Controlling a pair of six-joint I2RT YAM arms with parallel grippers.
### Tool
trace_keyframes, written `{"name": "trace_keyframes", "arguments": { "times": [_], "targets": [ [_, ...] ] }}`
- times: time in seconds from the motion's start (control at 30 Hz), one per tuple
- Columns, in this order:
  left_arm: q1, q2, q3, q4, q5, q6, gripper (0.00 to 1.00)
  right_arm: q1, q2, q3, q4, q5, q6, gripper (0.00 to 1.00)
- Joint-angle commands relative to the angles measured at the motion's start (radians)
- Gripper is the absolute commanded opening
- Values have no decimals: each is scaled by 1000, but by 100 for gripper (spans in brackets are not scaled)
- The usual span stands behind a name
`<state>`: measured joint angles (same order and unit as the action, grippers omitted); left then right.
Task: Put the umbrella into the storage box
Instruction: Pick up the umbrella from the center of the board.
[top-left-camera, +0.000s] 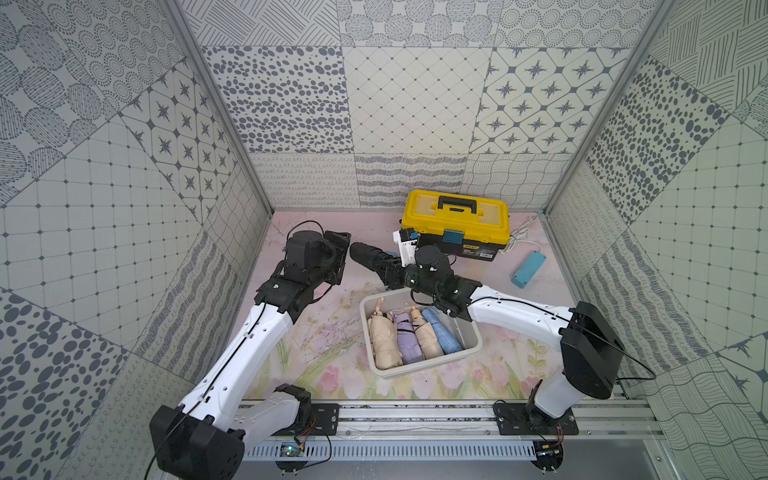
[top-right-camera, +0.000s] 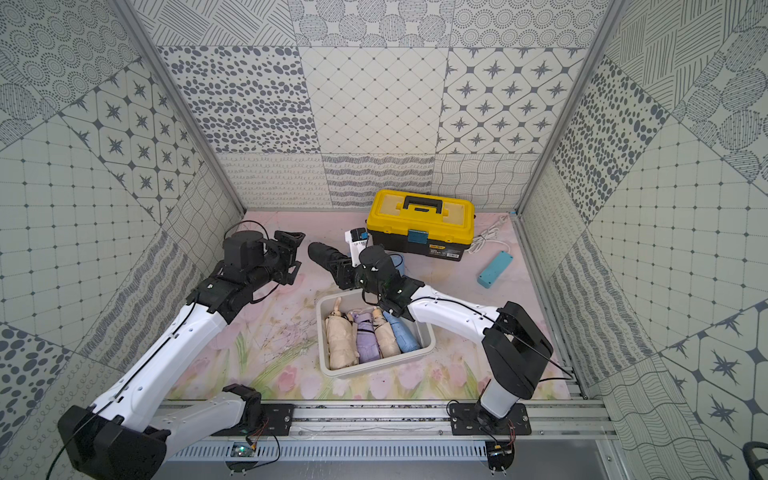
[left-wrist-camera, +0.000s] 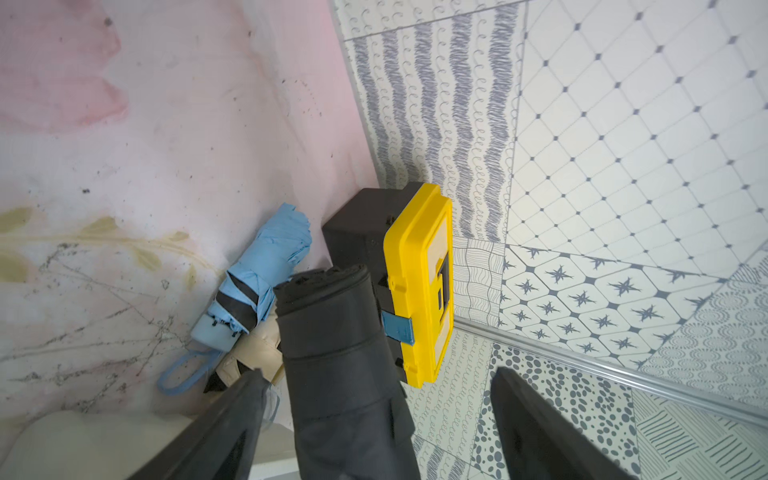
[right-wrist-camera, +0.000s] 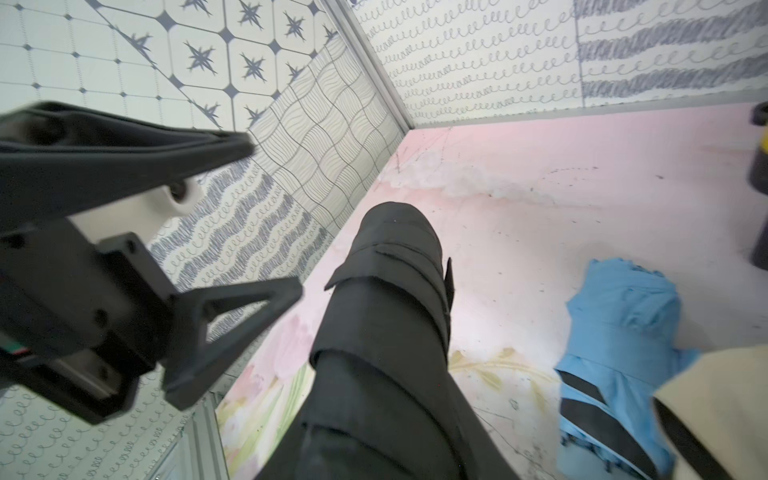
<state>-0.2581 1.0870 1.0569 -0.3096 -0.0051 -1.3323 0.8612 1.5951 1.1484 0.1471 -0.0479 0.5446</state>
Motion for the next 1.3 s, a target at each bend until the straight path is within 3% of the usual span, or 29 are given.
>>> {"name": "trace_keyframes", "arguments": {
  "times": [0.0, 0.13, 0.3, 0.47, 0.57, 0.87, 1.27],
  "targets": [
    [1, -56, 4, 153, 20, 641, 88, -38, -133, 7, -88, -52, -94, 20],
    [3, -54, 54, 111, 264, 1090, 89, -79, -242, -2, -257, -143, -212, 18],
    [3, -35, 149, -168, 566, 1629, 94, -97, -349, 28, -482, -234, -385, 15],
    [1, -63, 158, -332, 707, 1923, 99, -97, -404, 98, -700, -332, -546, 15],
    [-5, -61, 164, -421, 786, 2013, 99, -95, -406, 146, -801, -379, -616, 15],
    [-32, -17, 162, -537, 969, 2057, 99, -67, -311, 311, -985, -476, -735, 15],
    [-92, 96, 190, -694, 993, 2179, 98, -31, -206, 443, -1060, -557, -795, 15]
  ]
}}
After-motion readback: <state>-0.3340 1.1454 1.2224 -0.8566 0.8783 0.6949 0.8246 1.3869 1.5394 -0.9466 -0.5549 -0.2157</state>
